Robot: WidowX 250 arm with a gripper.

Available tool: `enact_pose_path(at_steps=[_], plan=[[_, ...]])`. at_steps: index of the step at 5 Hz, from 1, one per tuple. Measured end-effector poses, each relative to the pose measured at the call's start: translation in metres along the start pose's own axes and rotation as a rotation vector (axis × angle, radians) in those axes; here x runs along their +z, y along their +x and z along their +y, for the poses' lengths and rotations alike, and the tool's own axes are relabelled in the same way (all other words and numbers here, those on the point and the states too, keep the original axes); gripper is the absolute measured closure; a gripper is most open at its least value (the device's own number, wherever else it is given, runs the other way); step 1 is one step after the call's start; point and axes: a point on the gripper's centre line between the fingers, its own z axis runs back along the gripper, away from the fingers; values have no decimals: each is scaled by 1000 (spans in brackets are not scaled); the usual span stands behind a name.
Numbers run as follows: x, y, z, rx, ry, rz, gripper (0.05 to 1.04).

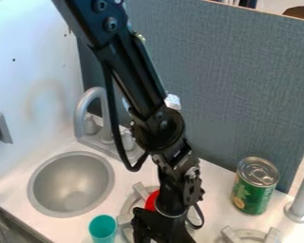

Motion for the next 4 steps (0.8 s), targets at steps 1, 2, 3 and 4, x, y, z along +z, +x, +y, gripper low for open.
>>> enact_pose_path(at_steps=[1, 2, 3, 4], plan=[[-5, 5, -3, 1, -6, 3, 83], [-12, 10, -4, 5, -5, 11, 83], [-12, 14, -10, -9, -8, 7, 83], [-12, 10, -20, -34, -4, 9, 83]])
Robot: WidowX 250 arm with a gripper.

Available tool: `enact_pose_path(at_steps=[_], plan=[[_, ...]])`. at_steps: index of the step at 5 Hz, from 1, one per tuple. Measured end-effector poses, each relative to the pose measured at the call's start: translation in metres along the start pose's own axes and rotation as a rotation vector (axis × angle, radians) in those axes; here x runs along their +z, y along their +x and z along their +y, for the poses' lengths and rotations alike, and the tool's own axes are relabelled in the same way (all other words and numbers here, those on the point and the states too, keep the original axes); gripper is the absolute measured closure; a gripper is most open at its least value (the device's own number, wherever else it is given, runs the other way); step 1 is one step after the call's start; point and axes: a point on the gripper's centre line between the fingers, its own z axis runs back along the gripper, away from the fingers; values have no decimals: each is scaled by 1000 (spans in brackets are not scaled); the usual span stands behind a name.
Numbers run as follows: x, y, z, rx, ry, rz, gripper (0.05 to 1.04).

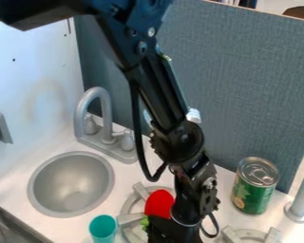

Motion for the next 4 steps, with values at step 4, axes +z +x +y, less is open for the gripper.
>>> enact_pose_path(at_steps=[4], plan=[[-9, 11, -6, 3, 7, 24, 83]])
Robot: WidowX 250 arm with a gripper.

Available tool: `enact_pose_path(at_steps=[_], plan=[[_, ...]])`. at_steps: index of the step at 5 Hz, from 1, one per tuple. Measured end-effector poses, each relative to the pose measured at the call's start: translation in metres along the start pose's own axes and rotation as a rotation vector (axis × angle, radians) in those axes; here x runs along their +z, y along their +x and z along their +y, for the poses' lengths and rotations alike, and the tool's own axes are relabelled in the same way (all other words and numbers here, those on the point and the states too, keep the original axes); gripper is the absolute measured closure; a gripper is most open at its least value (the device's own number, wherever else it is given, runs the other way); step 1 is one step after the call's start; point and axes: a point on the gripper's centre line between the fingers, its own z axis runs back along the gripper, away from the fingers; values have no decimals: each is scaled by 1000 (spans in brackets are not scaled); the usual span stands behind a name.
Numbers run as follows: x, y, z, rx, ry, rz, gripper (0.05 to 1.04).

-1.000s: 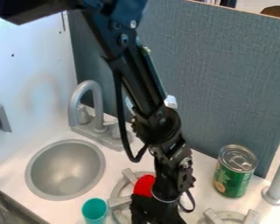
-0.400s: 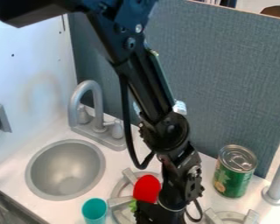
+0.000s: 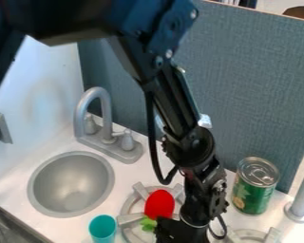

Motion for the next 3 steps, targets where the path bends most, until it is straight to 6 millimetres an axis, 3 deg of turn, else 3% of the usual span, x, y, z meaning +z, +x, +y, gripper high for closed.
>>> enact_pose_path(at_steps=[1, 2, 3], plan=[[-4, 1, -1, 10, 7, 19, 121], [-8, -3, 2, 13, 25, 40, 395], [-7, -16, 4, 16, 38, 47, 428]])
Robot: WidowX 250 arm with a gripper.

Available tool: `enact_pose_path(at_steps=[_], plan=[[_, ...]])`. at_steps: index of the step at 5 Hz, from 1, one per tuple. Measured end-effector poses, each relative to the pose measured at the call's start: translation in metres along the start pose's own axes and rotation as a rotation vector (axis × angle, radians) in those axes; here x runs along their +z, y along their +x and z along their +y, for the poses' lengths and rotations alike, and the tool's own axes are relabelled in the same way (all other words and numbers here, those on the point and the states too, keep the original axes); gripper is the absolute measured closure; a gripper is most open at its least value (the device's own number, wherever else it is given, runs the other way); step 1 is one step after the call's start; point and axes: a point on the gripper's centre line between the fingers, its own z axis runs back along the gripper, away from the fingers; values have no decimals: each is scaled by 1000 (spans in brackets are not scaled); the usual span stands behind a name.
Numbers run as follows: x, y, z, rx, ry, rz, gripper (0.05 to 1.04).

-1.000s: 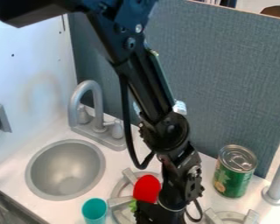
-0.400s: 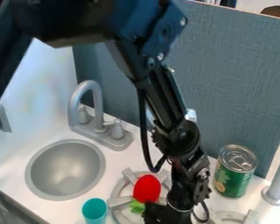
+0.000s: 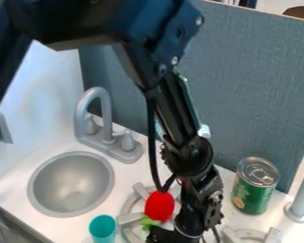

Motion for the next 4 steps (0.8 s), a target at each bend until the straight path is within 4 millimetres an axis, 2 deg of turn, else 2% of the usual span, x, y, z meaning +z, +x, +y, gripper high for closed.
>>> enact_pose_path(at_steps=[1, 2, 3, 4], plan=[[41, -1, -2, -15, -3, -96, 428], [63, 13, -20, -49, -5, -138, 428], [73, 37, -47, -156, -26, -148, 428], [66, 54, -69, -248, -32, -126, 428]])
